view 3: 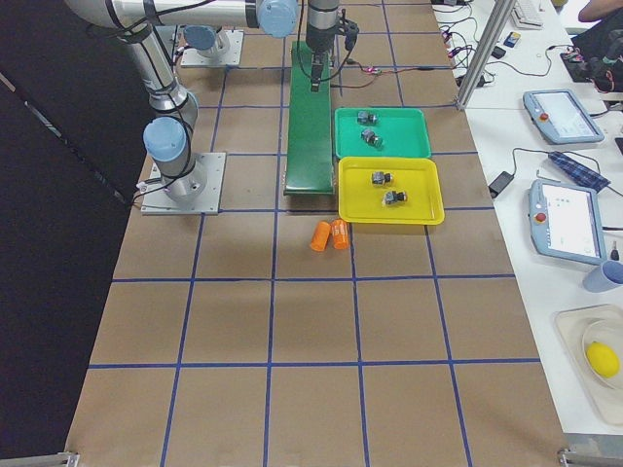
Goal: Sort buttons by color to trays
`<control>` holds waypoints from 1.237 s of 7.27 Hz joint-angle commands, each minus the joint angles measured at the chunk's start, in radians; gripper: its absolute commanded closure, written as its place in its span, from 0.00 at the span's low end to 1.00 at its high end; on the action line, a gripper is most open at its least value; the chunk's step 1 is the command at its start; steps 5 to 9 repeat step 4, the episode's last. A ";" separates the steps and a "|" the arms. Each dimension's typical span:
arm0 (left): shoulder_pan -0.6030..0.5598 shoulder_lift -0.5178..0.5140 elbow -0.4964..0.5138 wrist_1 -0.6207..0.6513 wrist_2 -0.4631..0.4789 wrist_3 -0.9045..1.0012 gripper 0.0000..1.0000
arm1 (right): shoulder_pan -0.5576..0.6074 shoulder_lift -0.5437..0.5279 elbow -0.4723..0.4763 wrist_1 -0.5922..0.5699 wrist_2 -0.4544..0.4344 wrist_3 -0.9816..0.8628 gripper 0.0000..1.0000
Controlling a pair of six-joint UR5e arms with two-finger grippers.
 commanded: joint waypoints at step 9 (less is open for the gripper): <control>0.000 -0.004 0.000 0.000 0.000 0.000 0.00 | 0.000 -0.001 0.000 0.000 0.006 0.003 0.00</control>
